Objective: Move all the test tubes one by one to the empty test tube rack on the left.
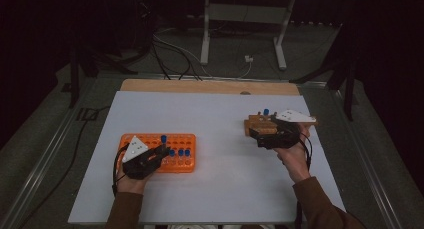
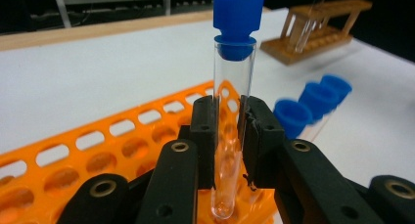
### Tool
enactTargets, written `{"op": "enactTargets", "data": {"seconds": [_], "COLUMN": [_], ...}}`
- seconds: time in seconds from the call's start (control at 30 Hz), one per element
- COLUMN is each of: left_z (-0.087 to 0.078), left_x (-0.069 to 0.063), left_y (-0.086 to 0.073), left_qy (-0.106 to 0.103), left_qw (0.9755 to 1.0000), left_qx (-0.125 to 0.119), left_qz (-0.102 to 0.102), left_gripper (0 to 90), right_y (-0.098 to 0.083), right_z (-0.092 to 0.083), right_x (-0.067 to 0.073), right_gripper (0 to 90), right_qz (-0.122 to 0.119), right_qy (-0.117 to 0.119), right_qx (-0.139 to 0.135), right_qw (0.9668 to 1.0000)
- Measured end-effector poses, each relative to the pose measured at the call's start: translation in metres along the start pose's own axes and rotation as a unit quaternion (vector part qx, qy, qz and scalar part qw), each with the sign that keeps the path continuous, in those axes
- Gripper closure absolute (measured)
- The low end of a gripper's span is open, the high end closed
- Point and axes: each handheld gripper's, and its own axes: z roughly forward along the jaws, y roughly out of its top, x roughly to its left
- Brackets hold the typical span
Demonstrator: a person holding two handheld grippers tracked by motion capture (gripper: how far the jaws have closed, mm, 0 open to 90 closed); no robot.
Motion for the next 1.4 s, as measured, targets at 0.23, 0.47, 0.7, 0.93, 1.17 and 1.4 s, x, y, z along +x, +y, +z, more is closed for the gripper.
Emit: {"op": "enactTargets", "data": {"seconds": [0.23, 0.47, 0.7, 0.93, 1.17, 1.4], "left_z": [0.001, 0.0, 0.006, -0.001, -0.013, -0.008], "left_x": [-0.001, -0.002, -0.007, -0.001, -0.004, -0.004], "left_y": [-0.009, -0.012, -0.013, -0.012, -0.005, -0.007], "left_qy": [-0.005, 0.0, 0.015, 0.01, 0.001, 0.008], "left_qw": [0.9993, 0.9984, 0.9952, 0.9982, 0.9995, 0.9987], "left_qx": [0.037, 0.053, 0.083, 0.055, 0.015, 0.04], "left_qz": [0.008, 0.022, 0.05, 0.021, 0.027, 0.032], "left_gripper": [77.7, 77.7, 77.9, 67.9, 72.3, 77.6], "right_y": [-0.004, -0.006, -0.006, -0.006, -0.005, 0.001], "right_z": [-0.004, -0.003, -0.001, -0.001, -0.001, 0.0], "right_x": [-0.001, -0.002, 0.0, -0.001, -0.005, -0.013], "right_gripper": [0.0, 0.0, 0.0, 0.0, 0.0, 0.0], "right_qz": [0.002, 0.009, 0.007, 0.008, 0.007, 0.014], "right_qy": [0.001, 0.006, 0.009, 0.01, 0.003, -0.009], "right_qx": [-0.003, -0.003, -0.002, -0.002, -0.002, -0.004], "right_qw": [1.0, 0.9999, 0.9999, 0.9999, 1.0, 0.9999]}}
